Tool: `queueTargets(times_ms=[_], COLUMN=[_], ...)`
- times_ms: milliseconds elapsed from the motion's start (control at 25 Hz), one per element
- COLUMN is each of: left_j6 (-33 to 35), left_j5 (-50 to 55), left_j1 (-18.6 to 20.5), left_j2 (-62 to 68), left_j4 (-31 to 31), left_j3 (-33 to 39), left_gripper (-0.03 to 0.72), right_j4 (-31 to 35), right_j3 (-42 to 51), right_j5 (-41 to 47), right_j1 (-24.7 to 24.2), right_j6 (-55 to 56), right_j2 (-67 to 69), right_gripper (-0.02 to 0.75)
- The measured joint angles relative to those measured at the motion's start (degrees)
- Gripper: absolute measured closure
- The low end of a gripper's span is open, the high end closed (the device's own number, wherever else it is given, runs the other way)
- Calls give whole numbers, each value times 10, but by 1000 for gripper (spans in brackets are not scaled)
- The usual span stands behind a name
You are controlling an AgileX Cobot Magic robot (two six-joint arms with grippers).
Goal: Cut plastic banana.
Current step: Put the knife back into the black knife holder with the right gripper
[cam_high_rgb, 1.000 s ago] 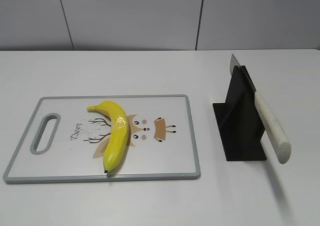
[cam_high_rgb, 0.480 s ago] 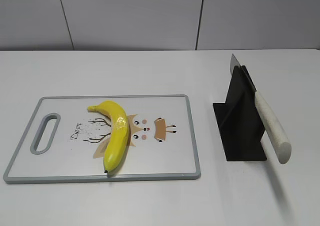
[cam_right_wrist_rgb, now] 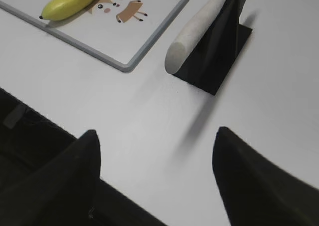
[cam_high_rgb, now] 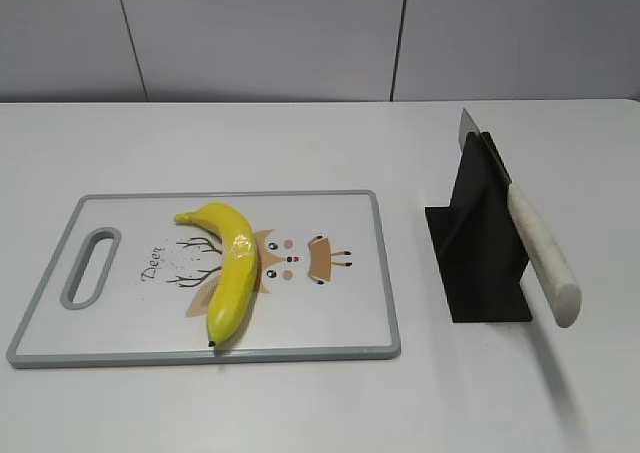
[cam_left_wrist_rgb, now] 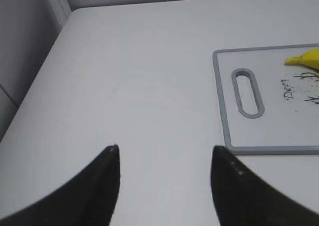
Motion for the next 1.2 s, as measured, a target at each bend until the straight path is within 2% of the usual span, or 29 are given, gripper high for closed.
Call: queueTargets(times_ms=[280, 520, 760, 920, 1200], left_j6=[0, 0, 0, 0, 0], left_j5=[0, 0, 0, 0, 0], left_j1=[0, 0, 0, 0, 0], left_j2=[0, 0, 0, 0, 0], left_j4=[0, 0, 0, 0, 0], left_j3=[0, 0, 0, 0, 0], left_gripper=[165, 167, 167, 167, 167], right_j4=[1, 2, 2, 2, 2], right_j3=[0, 0, 0, 0, 0], right_j5=[0, 0, 0, 0, 0], right_j1=[-65, -174, -249, -276, -279], right_j6=[0, 0, 0, 0, 0], right_j2=[-75, -78, -78, -78, -78], right_gripper=[216, 216, 216, 216, 216])
